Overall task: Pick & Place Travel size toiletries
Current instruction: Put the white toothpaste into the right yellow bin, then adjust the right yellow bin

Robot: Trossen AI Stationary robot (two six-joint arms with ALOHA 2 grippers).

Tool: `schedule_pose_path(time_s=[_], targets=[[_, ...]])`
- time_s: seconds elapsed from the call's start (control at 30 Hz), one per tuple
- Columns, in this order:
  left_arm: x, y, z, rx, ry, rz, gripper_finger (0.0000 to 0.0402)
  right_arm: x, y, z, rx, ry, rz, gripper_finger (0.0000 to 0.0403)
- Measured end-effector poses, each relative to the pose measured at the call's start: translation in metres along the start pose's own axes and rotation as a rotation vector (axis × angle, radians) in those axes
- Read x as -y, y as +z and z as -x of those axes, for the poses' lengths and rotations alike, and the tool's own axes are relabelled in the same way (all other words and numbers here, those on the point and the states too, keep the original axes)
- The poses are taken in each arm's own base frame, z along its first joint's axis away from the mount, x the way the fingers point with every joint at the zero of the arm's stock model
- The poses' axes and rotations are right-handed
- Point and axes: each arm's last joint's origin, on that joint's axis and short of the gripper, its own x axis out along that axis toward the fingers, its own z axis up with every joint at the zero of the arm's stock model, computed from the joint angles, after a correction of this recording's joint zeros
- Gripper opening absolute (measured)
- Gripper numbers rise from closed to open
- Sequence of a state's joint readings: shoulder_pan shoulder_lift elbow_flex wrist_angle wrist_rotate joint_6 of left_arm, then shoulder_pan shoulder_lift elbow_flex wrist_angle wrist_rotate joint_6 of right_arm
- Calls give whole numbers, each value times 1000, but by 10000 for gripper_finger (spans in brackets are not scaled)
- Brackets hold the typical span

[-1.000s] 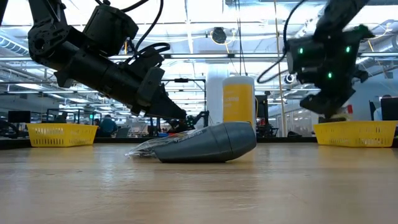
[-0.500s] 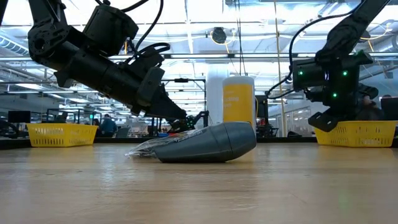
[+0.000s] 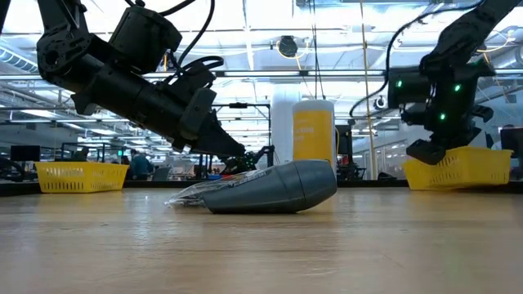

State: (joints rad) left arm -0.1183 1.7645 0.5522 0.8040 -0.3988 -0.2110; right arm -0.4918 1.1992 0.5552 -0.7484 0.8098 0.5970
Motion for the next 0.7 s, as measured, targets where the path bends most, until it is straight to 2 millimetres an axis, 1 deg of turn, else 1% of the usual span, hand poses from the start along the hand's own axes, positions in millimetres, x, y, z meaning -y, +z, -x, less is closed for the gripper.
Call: schedule_pose_path(time_s=[0.1, 0.23, 0.4, 0.5, 0.6, 0.67, 0.7], targets=[[0, 0, 0, 0, 0, -9, 21, 7, 0, 13, 69, 54, -21, 198], [0, 0, 0, 0, 0, -9, 21, 16, -2, 32, 171, 150, -92, 194], [0, 0, 0, 0, 0, -8, 21, 22, -5, 44, 181, 303, -161, 180], [0, 0, 0, 0, 0, -7, 21, 15, -5, 47, 156, 430, -151, 170], [0, 0, 0, 0, 0, -7, 21, -3, -4, 43, 181, 602, -110, 158], [0, 0, 0, 0, 0, -7, 21, -14, -2, 38, 212, 653, -95, 145], [0, 0, 0, 0, 0, -7, 21, -17, 0, 35, 218, 642, -103, 138]])
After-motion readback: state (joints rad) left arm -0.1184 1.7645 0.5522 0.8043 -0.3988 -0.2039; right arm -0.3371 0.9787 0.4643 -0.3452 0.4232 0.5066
